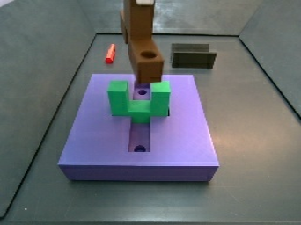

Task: Pick up the brown object. Move up. Move to above the board. Insert the brown object.
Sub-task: Insert the brown object.

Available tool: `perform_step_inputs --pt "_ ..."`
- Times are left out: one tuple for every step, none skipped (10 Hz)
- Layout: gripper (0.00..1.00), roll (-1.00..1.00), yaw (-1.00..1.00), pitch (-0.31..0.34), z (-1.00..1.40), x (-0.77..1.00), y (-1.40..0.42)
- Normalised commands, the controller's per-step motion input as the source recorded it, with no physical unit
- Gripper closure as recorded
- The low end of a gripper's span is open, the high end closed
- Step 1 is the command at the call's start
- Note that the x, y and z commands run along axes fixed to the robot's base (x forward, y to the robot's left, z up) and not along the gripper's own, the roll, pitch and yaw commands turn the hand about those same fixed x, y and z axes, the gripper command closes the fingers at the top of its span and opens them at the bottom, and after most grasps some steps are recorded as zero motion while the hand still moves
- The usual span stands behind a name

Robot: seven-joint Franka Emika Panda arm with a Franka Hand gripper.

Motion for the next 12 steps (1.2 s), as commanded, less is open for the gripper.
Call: perform_step_inputs --pt "1.0 0.03 -0.71 -0.167 -0.58 0.2 -0.38" --pt "1.0 0.0 -0.64 -0.176 -0.52 0.26 -0.37" --pt "1.0 0.0 -0.65 -0.151 -0.36 0.25 -0.26" --pt "1.0 0.04 -0.62 -0.044 -0.19 0.07 -0.1" --pt "1.0 0.09 -0.76 0.0 -0.14 0.0 -0.04" --pt "1.0 0.09 -0.53 0.007 -0.05 -0.27 -0.09" --pt "1.0 0.04 -0.14 -0.017 -0.15 -0.18 -0.11" --pt "1.0 0.13 0.15 0.0 -0.28 0.0 -0.01" --pt "1.0 0.0 0.25 0.0 -0.39 0.25 0.0" --pt "1.0 0.0 0.32 -0.003 -0.28 0.07 0.0" --pt "1.0 0.0 0.31 0.0 -0.22 0.01 0.0" --pt "1.0 0.09 0.27 0.039 -0.19 0.19 0.0"
